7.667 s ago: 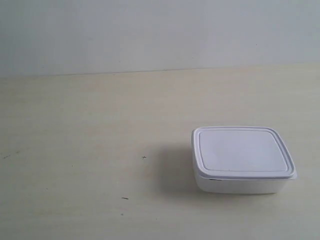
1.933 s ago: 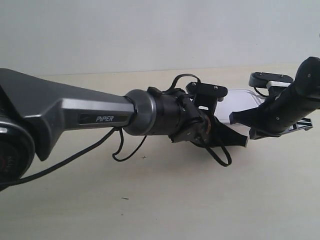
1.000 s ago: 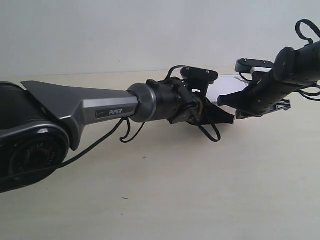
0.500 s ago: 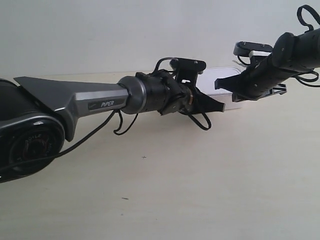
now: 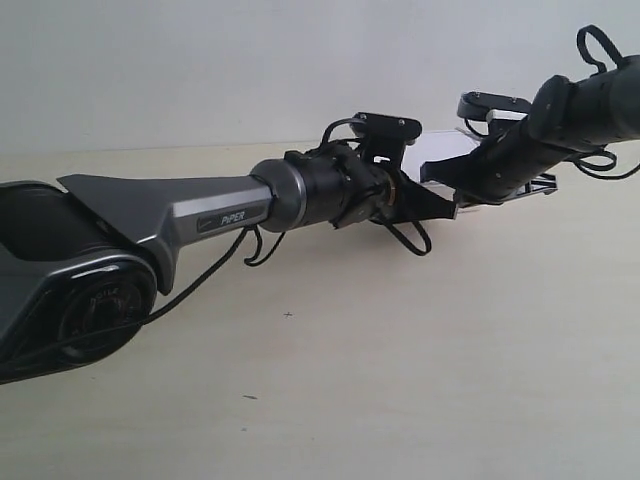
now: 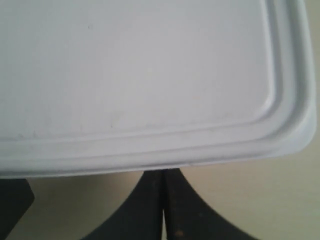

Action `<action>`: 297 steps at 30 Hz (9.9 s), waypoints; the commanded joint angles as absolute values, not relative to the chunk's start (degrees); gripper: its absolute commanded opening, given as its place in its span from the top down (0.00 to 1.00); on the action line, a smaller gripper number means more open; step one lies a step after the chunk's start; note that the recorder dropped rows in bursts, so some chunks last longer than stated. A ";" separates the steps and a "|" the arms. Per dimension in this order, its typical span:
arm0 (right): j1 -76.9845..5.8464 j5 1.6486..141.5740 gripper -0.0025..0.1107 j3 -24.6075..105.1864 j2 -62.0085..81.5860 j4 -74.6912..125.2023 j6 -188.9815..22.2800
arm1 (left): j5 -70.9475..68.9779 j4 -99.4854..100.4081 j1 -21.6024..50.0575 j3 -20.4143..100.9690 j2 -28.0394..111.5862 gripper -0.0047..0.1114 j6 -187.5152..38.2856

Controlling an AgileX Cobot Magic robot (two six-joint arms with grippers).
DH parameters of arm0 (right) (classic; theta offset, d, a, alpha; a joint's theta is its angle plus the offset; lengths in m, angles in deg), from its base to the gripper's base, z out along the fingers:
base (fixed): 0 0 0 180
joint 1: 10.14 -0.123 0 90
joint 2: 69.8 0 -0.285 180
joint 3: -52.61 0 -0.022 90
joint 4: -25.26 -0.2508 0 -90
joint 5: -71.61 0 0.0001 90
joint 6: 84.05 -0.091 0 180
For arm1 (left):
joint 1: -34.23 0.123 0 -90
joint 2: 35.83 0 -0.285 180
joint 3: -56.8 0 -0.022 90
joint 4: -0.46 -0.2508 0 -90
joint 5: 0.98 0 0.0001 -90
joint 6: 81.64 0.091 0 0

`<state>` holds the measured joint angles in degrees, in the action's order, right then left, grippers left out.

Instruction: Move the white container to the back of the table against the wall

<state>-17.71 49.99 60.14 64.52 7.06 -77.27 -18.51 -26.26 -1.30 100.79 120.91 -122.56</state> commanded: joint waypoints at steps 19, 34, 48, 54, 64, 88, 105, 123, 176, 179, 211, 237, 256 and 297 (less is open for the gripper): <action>-17.41 45.53 0.98 74.71 73.38 -3.32 -70.49 | -13.74 -26.59 1.55 103.35 122.66 0.96 -122.09; -17.41 43.36 0.98 82.56 76.98 -3.32 -70.61 | -15.43 -26.56 2.18 110.16 125.68 0.96 -119.15; -17.41 41.89 0.98 90.88 82.51 -5.22 -69.79 | -16.76 -26.56 2.18 110.16 125.68 0.96 -110.99; -18.43 42.66 0.98 93.61 83.42 -4.67 -68.75 | -17.95 -26.29 2.18 110.16 125.68 0.96 -108.58; -18.82 44.39 0.98 94.02 83.65 -4.32 -67.97 | -18.39 -26.29 1.96 110.16 125.68 0.96 -107.45; -18.82 47.09 0.98 94.02 83.75 7.87 -78.25 | -17.34 -26.29 1.96 110.16 125.68 0.96 -107.03; -18.82 32.79 0.98 68.37 48.42 9.41 -76.22 | -41.60 -26.82 -6.49 108.44 108.82 0.96 -97.89; -18.82 48.31 0.98 6.42 -43.45 7.22 -80.21 | -14.34 -74.34 -15.01 14.43 13.82 0.96 -153.98; -18.82 50.32 0.98 -4.78 -61.71 7.18 -84.05 | -10.64 -87.35 23.00 4.12 -11.01 0.96 -189.45; -18.82 50.32 0.98 -4.78 -61.71 7.18 -84.05 | -10.74 -87.35 22.94 4.12 -11.01 0.96 -189.45; -18.04 60.99 0.98 -18.17 -62.01 19.98 -84.05 | -4.14 -1.81 22.81 -14.07 -26.79 0.96 -188.25; -18.04 63.43 0.98 -21.28 -62.01 21.09 -84.05 | -8.31 -3.72 23.60 -20.41 -28.04 0.96 -135.70; -18.04 63.43 0.98 -21.28 -62.01 20.93 -84.05 | -22.40 2.08 27.50 -20.41 -28.04 0.96 -89.24; -18.04 63.43 0.98 -21.28 -62.01 20.81 -84.05 | -22.40 2.08 29.11 -20.41 -28.04 0.96 -89.24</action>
